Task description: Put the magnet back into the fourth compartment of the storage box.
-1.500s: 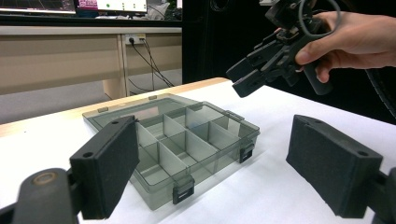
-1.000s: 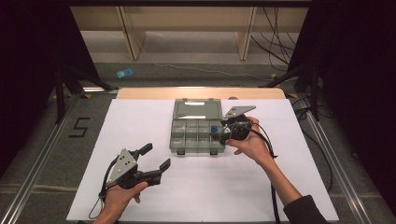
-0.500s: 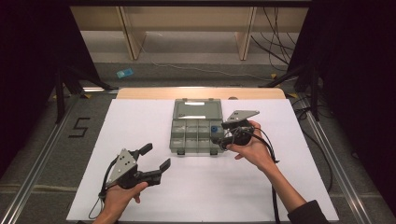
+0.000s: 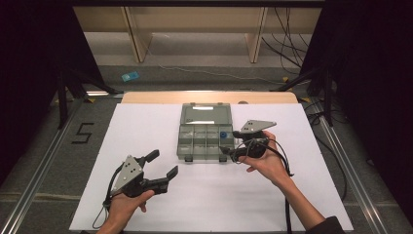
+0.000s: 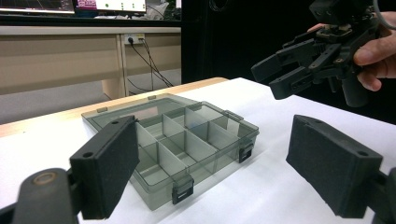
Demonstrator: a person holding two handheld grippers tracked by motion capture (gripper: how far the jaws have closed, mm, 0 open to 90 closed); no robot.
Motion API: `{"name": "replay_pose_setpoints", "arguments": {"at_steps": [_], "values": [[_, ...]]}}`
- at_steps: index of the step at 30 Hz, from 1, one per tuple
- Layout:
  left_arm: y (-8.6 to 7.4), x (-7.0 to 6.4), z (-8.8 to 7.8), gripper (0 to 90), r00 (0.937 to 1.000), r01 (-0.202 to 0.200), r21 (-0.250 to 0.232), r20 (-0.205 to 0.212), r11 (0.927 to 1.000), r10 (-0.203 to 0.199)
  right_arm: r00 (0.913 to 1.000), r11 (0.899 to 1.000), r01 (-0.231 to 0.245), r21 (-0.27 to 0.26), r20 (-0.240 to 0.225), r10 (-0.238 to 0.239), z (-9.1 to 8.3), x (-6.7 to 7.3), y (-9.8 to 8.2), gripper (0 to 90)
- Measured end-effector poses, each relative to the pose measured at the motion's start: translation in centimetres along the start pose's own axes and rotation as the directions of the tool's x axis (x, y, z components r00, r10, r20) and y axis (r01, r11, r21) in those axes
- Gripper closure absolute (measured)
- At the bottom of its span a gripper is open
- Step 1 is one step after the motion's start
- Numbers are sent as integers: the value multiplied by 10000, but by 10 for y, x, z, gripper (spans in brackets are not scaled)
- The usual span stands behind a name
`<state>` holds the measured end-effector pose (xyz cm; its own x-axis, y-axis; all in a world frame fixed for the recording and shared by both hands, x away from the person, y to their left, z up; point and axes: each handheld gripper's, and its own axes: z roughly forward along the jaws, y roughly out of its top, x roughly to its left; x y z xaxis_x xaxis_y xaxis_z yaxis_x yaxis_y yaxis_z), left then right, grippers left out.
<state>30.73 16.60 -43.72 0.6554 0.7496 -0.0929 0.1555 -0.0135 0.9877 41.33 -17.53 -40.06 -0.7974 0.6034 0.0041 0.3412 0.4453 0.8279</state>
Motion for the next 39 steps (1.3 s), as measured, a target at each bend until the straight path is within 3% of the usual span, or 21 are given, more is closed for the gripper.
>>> {"name": "replay_pose_setpoints", "arguments": {"at_steps": [37, 39], "values": [[-1, -1, 1, 160, 9999, -1, 117, 152, 9999, -1, 9988, 9908, -484, -1265, -45, 482, -25, 15, -36, 243], [-1, -1, 1, 160, 9998, -61, 138, 174, 9999, 59, 9984, 9929, -544, -1058, -185, 527, -28, 17, -38, 241]]}}
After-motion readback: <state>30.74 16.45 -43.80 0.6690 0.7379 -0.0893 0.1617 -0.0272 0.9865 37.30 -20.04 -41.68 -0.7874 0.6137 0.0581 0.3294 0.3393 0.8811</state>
